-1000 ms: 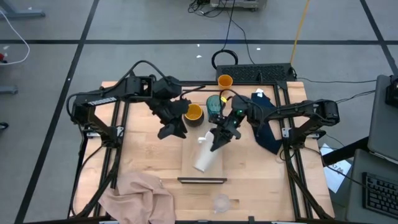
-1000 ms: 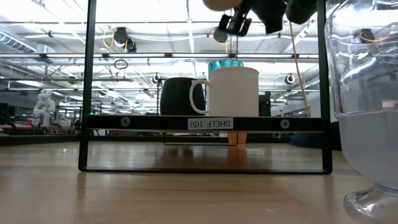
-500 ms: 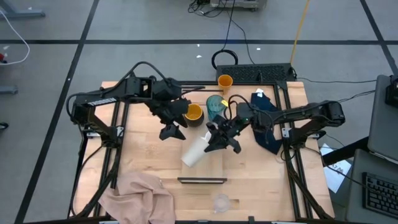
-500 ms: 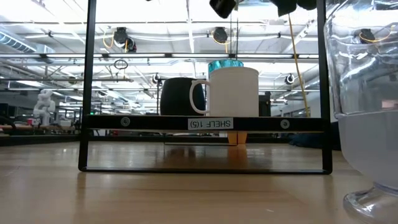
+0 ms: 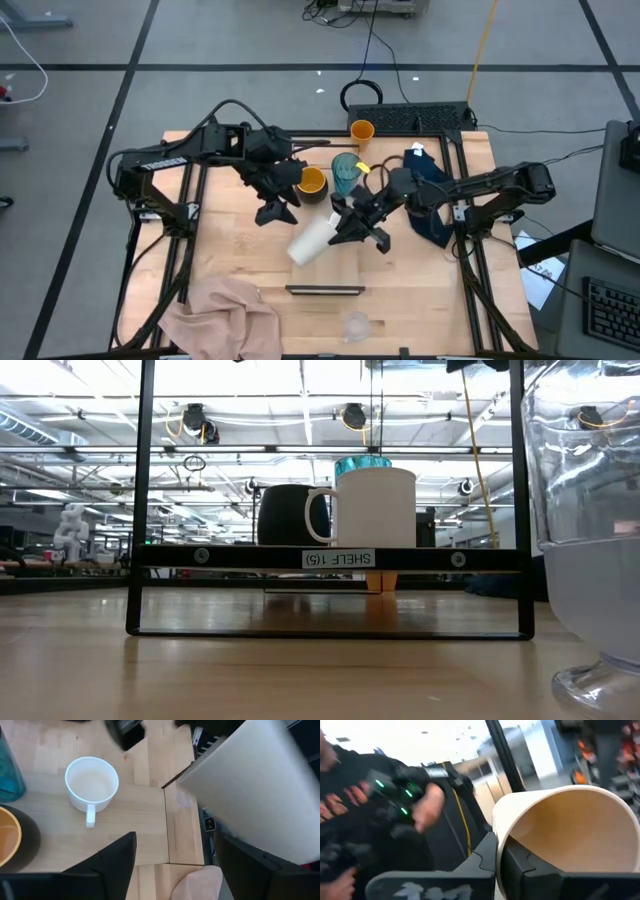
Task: Stack small to large cups/mugs on shelf
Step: Put the white cup on the shelf
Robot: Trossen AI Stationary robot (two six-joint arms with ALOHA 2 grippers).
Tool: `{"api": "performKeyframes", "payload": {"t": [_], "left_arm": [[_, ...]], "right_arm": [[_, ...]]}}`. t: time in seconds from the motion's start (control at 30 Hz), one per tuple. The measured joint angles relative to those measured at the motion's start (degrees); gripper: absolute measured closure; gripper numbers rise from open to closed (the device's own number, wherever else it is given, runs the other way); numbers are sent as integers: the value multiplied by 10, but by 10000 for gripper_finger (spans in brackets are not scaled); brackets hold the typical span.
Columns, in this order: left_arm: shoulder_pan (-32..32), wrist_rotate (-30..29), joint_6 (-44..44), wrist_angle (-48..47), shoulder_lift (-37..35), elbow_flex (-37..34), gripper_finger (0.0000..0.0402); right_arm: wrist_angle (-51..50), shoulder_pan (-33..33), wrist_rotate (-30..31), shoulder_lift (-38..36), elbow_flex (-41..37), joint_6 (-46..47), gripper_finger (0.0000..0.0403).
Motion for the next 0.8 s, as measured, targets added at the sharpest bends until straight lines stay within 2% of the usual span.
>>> {"api": "performKeyframes", "payload": {"t": [0.13, 0.3, 0.37, 0.5, 0.67, 0.8], "left_arm": [[0, 0, 0, 0, 0, 0, 154], [0, 2, 0, 2, 0, 0, 171], [0, 20, 3, 7, 0, 0, 177], [0, 108, 7, 65, 0, 0, 188], [7, 266, 31, 148, 2, 1, 208], [37, 329, 38, 150, 19, -1, 233]], "right_arm": [[25, 16, -4, 0, 0, 43, 403], [57, 37, -17, 4, 0, 151, 403], [86, 46, -15, 5, 0, 171, 403], [143, 50, -14, 4, 0, 198, 403], [168, 49, -11, 4, 0, 218, 403], [168, 50, -12, 5, 0, 242, 403]]}}
